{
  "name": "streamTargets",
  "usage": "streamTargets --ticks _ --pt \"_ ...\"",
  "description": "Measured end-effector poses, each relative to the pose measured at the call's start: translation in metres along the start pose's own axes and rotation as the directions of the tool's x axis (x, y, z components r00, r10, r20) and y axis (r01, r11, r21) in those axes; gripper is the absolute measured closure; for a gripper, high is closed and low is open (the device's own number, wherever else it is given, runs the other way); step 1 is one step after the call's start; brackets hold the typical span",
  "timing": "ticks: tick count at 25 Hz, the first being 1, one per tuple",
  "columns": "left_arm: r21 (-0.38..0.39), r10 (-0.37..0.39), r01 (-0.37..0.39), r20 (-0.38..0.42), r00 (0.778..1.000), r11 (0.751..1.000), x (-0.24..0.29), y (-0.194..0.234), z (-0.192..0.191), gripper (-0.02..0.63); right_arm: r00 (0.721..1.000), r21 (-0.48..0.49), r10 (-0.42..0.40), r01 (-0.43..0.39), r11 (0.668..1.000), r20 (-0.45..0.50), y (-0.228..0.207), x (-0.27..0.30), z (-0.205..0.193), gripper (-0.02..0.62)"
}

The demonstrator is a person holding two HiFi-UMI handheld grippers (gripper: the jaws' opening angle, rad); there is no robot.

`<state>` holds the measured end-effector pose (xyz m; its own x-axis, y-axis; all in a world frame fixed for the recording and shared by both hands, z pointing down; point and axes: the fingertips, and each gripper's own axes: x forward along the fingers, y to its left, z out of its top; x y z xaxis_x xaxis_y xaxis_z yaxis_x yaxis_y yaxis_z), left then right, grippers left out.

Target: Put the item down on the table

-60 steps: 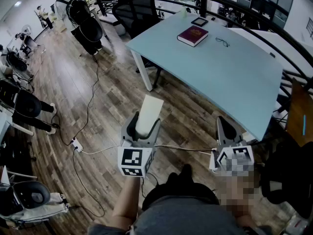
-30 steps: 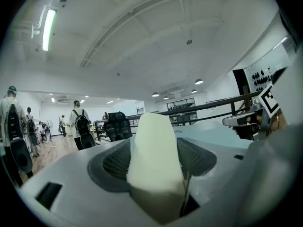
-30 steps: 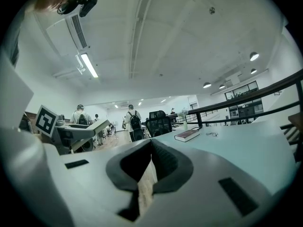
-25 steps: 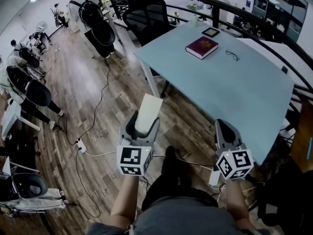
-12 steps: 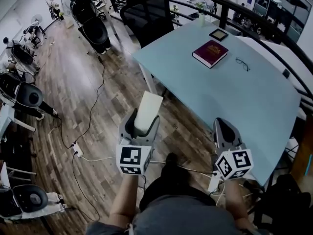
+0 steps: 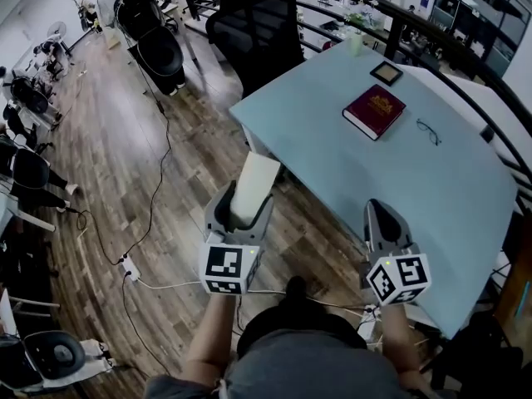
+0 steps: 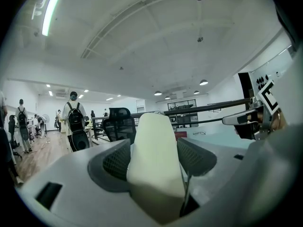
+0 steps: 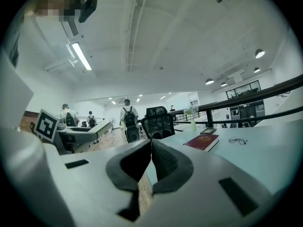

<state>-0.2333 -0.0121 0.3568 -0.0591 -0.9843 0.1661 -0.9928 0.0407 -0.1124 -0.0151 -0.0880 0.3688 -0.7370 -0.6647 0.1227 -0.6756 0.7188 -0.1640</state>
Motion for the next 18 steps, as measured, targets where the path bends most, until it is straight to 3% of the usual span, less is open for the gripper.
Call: streamTargets --ticks 6,18 --pt "-0.008 -0.008 0.008 0.0 1.0 1.0 0.026 0.027 -0.002 0.295 1.0 -0.01 -0.013 0.013 1.0 -0.008 0.002 0.033 0.003 0.592" --pt "0.005 -0.083 0.083 -0.044 0.996 0.997 0.081 0.025 -0.005 0.295 0.995 0.002 -0.101 0.101 0.995 -0.003 -0.032 0.046 0.007 0.592"
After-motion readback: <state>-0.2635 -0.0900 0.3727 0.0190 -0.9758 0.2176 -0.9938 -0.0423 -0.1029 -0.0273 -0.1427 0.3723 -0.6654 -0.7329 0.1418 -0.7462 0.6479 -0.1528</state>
